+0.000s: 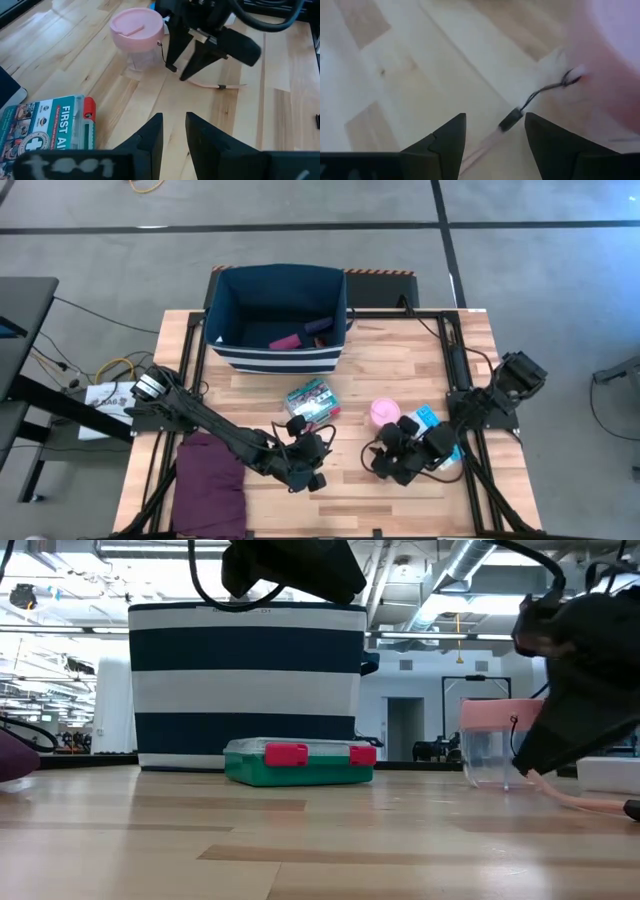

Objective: Pick & place medical supplies in basket/bin
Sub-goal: Put the pink container into the blue bin

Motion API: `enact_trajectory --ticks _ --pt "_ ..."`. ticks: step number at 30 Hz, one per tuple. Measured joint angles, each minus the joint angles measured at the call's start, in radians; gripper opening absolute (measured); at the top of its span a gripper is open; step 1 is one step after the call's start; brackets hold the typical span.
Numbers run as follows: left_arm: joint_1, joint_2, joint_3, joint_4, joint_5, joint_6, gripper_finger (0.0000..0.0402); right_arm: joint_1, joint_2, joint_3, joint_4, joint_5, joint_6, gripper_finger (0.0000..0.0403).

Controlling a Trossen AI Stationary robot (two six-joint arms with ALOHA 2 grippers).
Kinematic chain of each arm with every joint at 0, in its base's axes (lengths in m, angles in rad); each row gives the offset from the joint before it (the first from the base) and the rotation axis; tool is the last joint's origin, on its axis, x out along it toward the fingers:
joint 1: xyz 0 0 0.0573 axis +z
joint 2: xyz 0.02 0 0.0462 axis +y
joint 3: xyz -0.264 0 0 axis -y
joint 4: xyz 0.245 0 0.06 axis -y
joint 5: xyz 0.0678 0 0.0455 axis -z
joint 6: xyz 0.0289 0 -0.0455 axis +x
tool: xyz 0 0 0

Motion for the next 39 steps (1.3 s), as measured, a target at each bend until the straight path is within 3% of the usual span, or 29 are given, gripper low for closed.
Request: enact_trajectory --ticks 12,24,32,39 --pt "0.000 0.000 0.000 0.000 0.025 0.014 0.0074 -0.037 0.007 0.000 -0.001 0.007 -0.007 0.0181" --pt "0.000 0.000 0.000 -0.018 0.026 0.015 0.0073 -0.042 0.007 0.000 -0.086 0.007 -0.035 0.0015" --pt "0.000 0.000 0.000 -0.023 0.023 0.014 0.0073 -0.010 -0.012 0.000 0.067 -0.011 -0.249 0.0024" --pt "-0.003 -0.001 0.011 -0.025 0.010 0.014 0.0073 0.028 -0.151 0.000 0.206 0.002 -0.403 0.0017"
